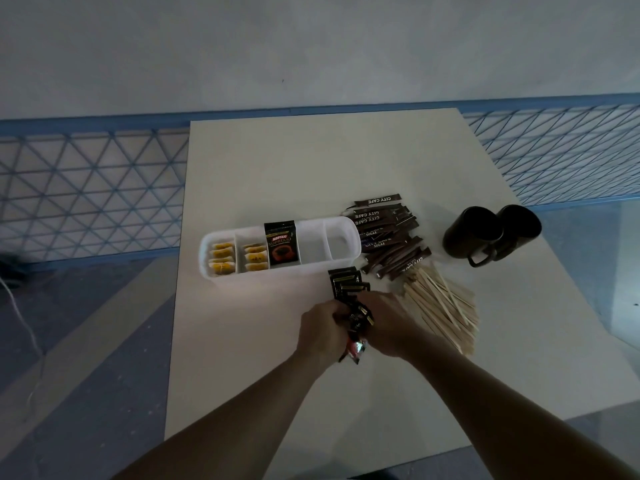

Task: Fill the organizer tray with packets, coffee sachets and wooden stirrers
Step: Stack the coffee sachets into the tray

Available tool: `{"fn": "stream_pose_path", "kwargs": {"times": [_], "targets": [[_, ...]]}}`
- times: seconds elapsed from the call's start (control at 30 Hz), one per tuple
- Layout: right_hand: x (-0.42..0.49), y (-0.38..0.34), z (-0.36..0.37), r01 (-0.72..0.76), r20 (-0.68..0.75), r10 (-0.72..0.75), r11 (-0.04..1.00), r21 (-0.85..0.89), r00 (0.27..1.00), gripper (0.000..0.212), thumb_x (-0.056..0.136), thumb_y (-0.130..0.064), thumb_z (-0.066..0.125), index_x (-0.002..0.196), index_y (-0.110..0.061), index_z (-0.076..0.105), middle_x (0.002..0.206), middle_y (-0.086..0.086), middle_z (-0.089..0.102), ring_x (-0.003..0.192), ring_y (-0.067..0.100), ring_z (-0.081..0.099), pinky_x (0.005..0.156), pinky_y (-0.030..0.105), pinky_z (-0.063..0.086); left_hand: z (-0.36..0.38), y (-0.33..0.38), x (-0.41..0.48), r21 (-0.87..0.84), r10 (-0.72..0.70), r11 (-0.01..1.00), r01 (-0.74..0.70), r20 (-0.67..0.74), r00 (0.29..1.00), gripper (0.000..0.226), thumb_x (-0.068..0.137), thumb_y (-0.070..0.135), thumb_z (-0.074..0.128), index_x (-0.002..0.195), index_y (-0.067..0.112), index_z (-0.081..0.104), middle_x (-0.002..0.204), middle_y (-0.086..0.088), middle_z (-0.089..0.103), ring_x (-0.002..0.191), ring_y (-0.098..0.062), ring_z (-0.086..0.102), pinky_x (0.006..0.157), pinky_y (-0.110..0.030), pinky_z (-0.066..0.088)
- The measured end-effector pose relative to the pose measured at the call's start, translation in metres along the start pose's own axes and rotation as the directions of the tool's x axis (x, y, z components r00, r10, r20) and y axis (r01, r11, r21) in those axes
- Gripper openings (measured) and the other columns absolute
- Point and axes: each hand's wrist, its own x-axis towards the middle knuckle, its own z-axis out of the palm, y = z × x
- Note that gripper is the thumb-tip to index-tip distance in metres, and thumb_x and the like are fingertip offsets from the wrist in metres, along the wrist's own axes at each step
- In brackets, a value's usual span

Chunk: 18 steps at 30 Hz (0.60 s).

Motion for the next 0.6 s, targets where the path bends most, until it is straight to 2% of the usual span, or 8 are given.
{"fn": "stream_pose_path", "kwargs": {"times": [0.07,0.13,0.17,0.3,0.4,0.5,0.6], "targets": [[-0.002,-0.001,-0.002,0.022,0.027,-0.023,0.999,0.025,0.999,0.021,0.087,-0.036,0.062,0.105,-0.027,0.062,0.09,-0.006,0.067,0.082,0.013,0.063,0.073,0.031,0.053,-0.002,0.001,0.001,-0.01,0.01,1.0,-0.01,-0.001,1.0,0.015,0.091,0.014,0.061,0.104,0.019,0.065,0.099,0.004,0.067,0.091,-0.015,0.064,0.077,-0.024,0.053],[-0.003,-0.001,-0.007,0.003,0.05,-0.007,0.998,0.067,0.999,0.017,0.087,-0.033,0.066,0.102,-0.025,0.063,0.085,-0.009,0.064,0.079,0.008,0.059,0.063,0.019,0.043,-0.006,0.002,0.001,-0.014,0.009,1.0,-0.009,0.023,1.0,0.015,0.09,0.016,0.062,0.104,0.019,0.056,0.1,0.003,0.063,0.091,-0.016,0.062,0.076,-0.028,0.055],[-0.004,-0.001,-0.01,-0.015,0.062,0.01,0.996,0.089,0.998,0.019,0.085,-0.032,0.07,0.101,-0.024,0.064,0.085,-0.009,0.064,0.079,0.007,0.059,0.061,0.017,0.041,-0.009,0.003,0.002,0.003,0.024,1.0,-0.024,0.043,0.999,0.017,0.091,0.018,0.062,0.105,0.018,0.053,0.101,0.001,0.061,0.091,-0.017,0.062,0.076,-0.03,0.055],[-0.002,-0.002,-0.024,-0.036,0.081,0.026,0.991,0.126,0.996,0.029,0.078,-0.036,0.078,0.1,-0.023,0.065,0.09,-0.004,0.068,0.085,0.011,0.063,0.075,0.032,0.055,-0.02,0.006,0.004,0.108,0.057,0.991,-0.081,0.207,0.977,0.029,0.094,0.026,0.058,0.12,0.013,0.056,0.113,-0.012,0.059,0.096,-0.026,0.064,0.081,-0.039,0.057],[0.0,-0.004,-0.031,-0.026,0.035,0.019,0.981,0.193,0.999,0.029,0.074,-0.038,0.082,0.096,-0.027,0.067,0.086,-0.01,0.066,0.08,0.007,0.061,0.067,0.027,0.05,-0.029,0.008,0.004,0.19,0.058,0.975,-0.114,0.281,0.958,0.029,0.093,0.027,0.058,0.12,0.016,0.056,0.115,-0.01,0.062,0.098,-0.024,0.063,0.086,-0.039,0.055],[0.002,-0.007,-0.037,-0.007,-0.044,0.017,0.973,0.232,0.999,0.032,0.072,-0.037,0.085,0.098,-0.031,0.067,0.088,-0.016,0.062,0.08,0.0,0.056,0.063,0.022,0.041,-0.036,0.009,0.001,0.086,0.008,0.996,-0.035,0.299,0.954,0.017,0.098,0.024,0.053,0.114,0.021,0.051,0.108,-0.005,0.065,0.088,-0.021,0.067,0.079,-0.038,0.06],[0.005,-0.01,-0.04,-0.072,-0.076,0.106,0.931,0.358,0.991,0.034,0.075,-0.026,0.083,0.105,-0.029,0.067,0.093,-0.011,0.066,0.081,0.009,0.063,0.066,0.027,0.048,-0.04,0.01,0.0,-0.12,-0.062,0.989,0.091,0.229,0.971,0.013,0.099,0.017,0.05,0.112,0.015,0.051,0.102,-0.01,0.066,0.078,-0.022,0.068,0.078,-0.045,0.061]]}}
